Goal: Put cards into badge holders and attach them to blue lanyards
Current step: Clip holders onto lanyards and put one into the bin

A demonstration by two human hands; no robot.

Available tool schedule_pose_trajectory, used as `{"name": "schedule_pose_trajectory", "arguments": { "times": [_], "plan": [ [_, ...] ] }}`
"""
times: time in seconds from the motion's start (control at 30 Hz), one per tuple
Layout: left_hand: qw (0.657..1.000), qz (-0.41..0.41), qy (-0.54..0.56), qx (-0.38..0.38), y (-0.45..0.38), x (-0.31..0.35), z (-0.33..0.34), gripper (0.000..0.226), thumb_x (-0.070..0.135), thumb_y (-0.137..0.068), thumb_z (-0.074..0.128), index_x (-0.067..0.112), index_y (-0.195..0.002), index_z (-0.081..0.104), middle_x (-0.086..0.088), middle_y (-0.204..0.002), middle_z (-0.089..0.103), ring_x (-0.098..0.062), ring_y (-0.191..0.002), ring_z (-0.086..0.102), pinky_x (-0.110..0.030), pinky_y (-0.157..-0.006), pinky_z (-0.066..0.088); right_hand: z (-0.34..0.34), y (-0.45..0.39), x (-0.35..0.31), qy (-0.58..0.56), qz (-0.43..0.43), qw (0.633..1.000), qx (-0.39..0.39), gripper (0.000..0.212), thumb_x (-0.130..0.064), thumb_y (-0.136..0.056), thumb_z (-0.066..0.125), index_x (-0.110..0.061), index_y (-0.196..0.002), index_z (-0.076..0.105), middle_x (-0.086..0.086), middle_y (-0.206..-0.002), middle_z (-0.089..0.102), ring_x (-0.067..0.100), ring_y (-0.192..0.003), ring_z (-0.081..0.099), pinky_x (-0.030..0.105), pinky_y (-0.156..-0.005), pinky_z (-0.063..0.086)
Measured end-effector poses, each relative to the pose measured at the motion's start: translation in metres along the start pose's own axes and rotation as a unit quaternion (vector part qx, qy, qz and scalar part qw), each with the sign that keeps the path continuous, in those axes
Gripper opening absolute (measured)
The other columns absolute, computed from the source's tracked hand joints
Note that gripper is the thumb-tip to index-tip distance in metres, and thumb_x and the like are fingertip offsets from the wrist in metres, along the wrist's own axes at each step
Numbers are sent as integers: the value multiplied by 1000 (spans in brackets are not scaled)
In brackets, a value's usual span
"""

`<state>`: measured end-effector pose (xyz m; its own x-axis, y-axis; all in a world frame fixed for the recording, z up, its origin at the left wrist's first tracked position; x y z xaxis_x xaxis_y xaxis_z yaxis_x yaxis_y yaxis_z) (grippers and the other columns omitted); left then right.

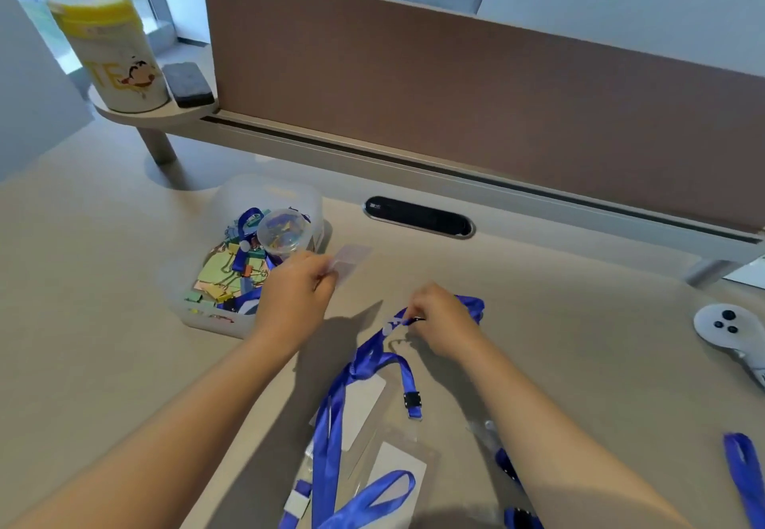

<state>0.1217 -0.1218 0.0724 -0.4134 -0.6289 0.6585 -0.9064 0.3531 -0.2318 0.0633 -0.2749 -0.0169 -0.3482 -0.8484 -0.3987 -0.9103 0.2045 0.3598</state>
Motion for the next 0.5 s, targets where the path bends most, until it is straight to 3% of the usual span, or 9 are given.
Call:
{"name": "schedule_pose_trajectory", "arguments": {
  "times": [0.07, 0.13, 0.2, 0.3, 0.37, 0.43, 0.5],
  "plan": [
    [1000, 0, -10, -4, 0, -5, 2, 18, 5, -87, 52, -4, -84, 67, 6, -62, 41, -17, -68, 41, -12, -52, 24, 17, -7, 3, 81, -17, 996, -18, 19, -8, -87, 57, -5, -101, 69, 10, -128, 53, 28, -115, 51, 36, -95, 42],
    [1000, 0, -12, -6, 0, -10, 2, 16, 4, -86, 53, -4, -83, 67, 6, -62, 41, -16, -64, 40, -13, -53, 24, 27, -15, 2, 144, -48, 988, -18, 18, -12, -86, 57, -8, -98, 70, 6, -144, 40, 28, -126, 39, 36, -102, 33],
    [1000, 4, -15, -8, 1, -12, 1, 15, 3, -85, 54, -4, -78, 65, 12, -59, 38, -11, -59, 38, -13, -53, 24, 36, -22, 0, 169, -64, 983, -27, 18, -10, -86, 54, -11, -97, 69, 8, -135, 45, 30, -122, 39, 37, -102, 30],
    [1000, 4, -14, -12, 1, -14, 1, 16, 3, -85, 53, -3, -76, 64, 7, -60, 42, -12, -62, 39, -14, -54, 27, 36, -27, -4, 174, -68, 982, -19, 20, 0, -86, 47, -13, -92, 61, 9, -97, 47, 26, -91, 44, 32, -90, 37],
    [1000, -9, -2, -13, 1, -17, 1, 15, 4, -86, 53, -3, -81, 66, -2, -70, 51, -17, -69, 43, -23, -56, 32, 28, -26, -4, 184, -61, 981, 9, 20, 5, -85, 43, -12, -90, 53, 8, -90, 47, 23, -80, 41, 28, -74, 33],
    [1000, -16, 6, -9, 1, -20, -1, 16, 5, -86, 53, -2, -85, 67, -7, -75, 55, -21, -74, 47, -28, -60, 34, 22, -24, -1, 187, -48, 981, 25, 17, 3, -86, 43, -13, -90, 43, 6, -86, 48, 23, -77, 42, 29, -70, 30],
    [1000, -21, 16, 2, 0, -22, -6, 16, 5, -86, 53, -3, -84, 67, -9, -74, 56, -23, -73, 49, -28, -59, 34, 18, -26, 4, 178, -29, 983, 35, 15, 0, -88, 43, -10, -98, 47, 9, -90, 53, 24, -77, 43, 30, -69, 30]
  ]
}}
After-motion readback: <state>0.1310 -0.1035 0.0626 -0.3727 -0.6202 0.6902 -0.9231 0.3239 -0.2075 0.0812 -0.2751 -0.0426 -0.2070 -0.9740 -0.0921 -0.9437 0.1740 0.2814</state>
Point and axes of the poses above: each hand's wrist, its own y-axis away from the middle knuckle, its own z-axis out of the palm, x = y × z, the point moved 10 cm from there along -y, towards the middle knuckle
